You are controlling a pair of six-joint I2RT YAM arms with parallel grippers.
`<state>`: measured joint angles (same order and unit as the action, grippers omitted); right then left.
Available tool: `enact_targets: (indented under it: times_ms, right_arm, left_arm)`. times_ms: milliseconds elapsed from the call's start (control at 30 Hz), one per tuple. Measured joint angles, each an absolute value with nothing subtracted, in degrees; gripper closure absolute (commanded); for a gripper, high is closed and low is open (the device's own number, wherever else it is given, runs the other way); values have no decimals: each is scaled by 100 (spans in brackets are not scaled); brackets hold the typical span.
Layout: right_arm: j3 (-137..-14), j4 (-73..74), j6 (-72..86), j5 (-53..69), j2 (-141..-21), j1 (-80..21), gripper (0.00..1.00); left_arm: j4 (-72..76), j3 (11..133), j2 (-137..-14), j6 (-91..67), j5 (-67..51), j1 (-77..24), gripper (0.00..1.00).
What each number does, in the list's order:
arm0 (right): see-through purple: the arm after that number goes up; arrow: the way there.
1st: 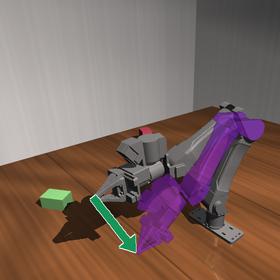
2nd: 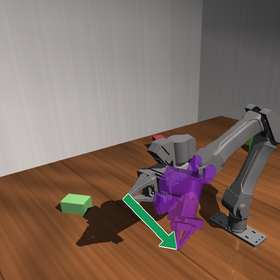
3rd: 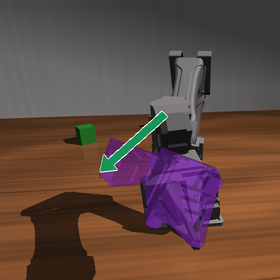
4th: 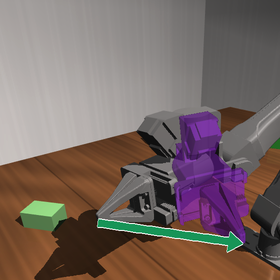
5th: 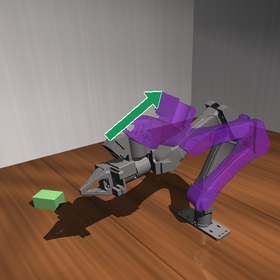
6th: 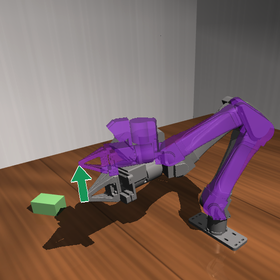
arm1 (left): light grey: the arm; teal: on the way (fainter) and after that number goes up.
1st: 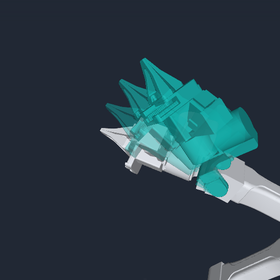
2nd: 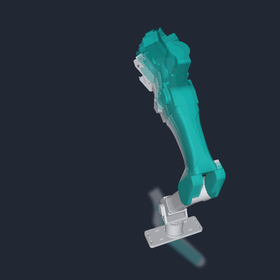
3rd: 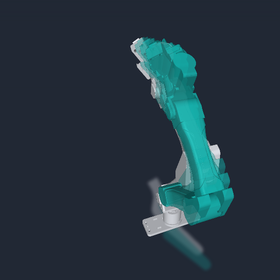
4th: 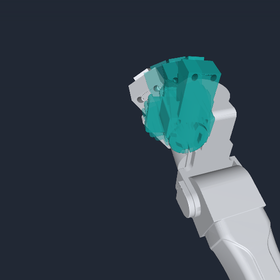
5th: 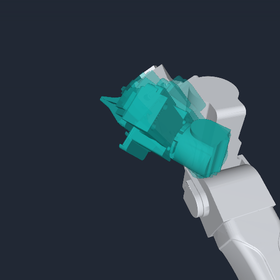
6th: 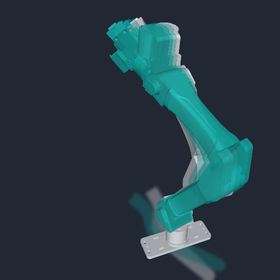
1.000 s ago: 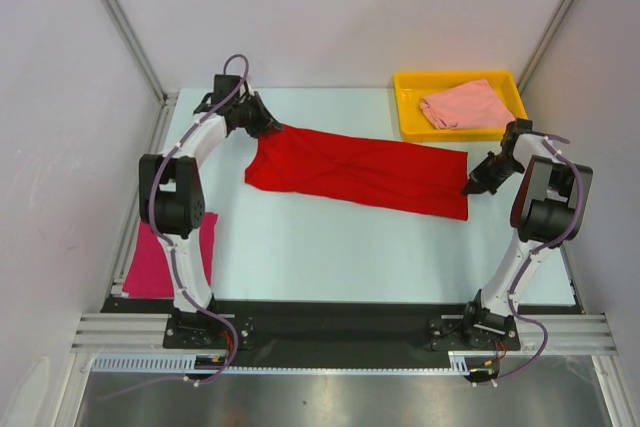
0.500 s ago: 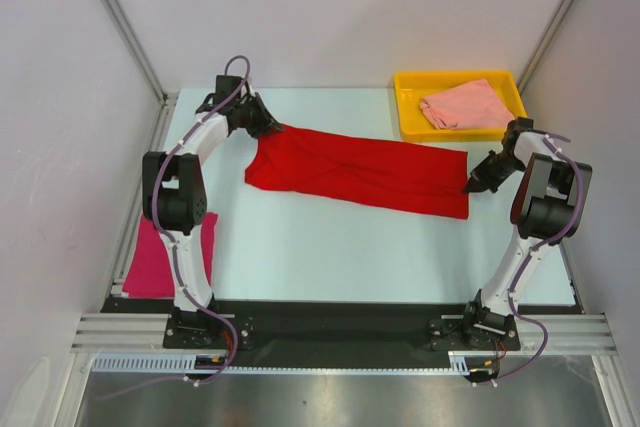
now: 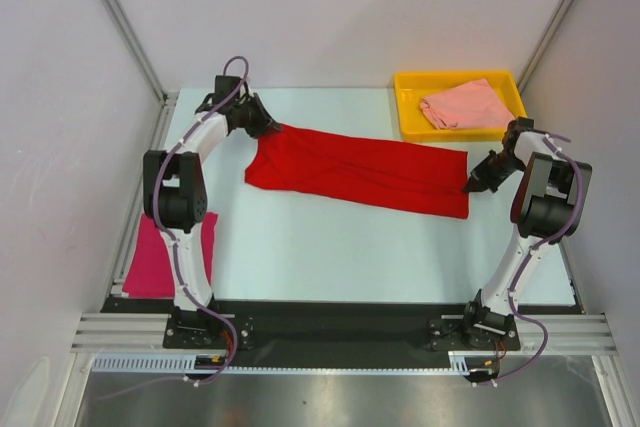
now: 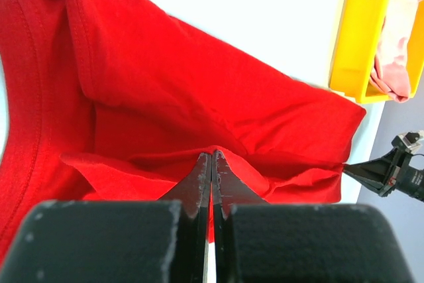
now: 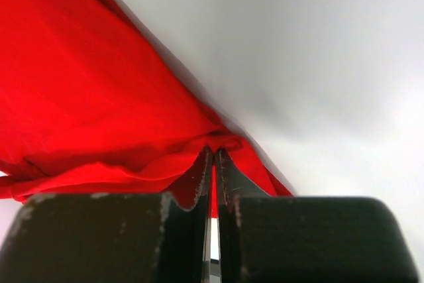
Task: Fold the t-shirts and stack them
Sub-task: Fold the tshirt
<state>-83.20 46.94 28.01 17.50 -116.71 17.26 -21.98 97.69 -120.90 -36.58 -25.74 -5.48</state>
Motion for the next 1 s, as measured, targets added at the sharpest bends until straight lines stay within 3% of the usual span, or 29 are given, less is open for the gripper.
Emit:
enact_targets:
  times_ms: [167,233,367,400,433,467,500,600,700,867,1000]
  right_arm:
    - [-8412,4700,2803,1791,-11692,1726,95]
    - [-8490,4705,2801,1811,-11738,1726,89]
    - [-8578,4746,2794,1822,-11780,1728,66]
    - [-8602,4772,2781,1798,-11780,1730,57]
    - [-8632,4801,2764,1774,-11780,1734,54]
    - [-8665,4840,2716,1723,-11780,1743,52]
    - [-8687,4888,2657,1667,-11771,1750,46]
    - [-8586,5015,2484,1400,-11594,1756,35]
    - [-8005,5050,2335,1223,-10908,1728,32]
    - [-7441,5004,2226,1385,-10116,1645,31]
    - [-7105,4818,2220,1520,-10106,1612,22]
  left_arm:
    - [-2196,9808,-12184,-3658,-2574,-548,100]
    - [-2198,9821,-12206,-3658,-2576,-548,96]
    - [-2263,10001,-12291,-3632,-2539,-545,58]
    - [-2318,10033,-12291,-3607,-2475,-545,54]
    - [-2373,10060,-12291,-3590,-2388,-545,49]
    - [-2462,10103,-12289,-3524,-2261,-543,36]
    - [-2571,10145,-12289,-3415,-2095,-545,32]
    - [-3009,10160,-12125,-3081,-1509,-543,31]
    - [-3061,9657,-11574,-2808,-1267,-534,35]
    - [-2891,8357,-10438,-2766,-1507,-499,34]
    - [-2602,7478,-10287,-2989,-1929,-362,32]
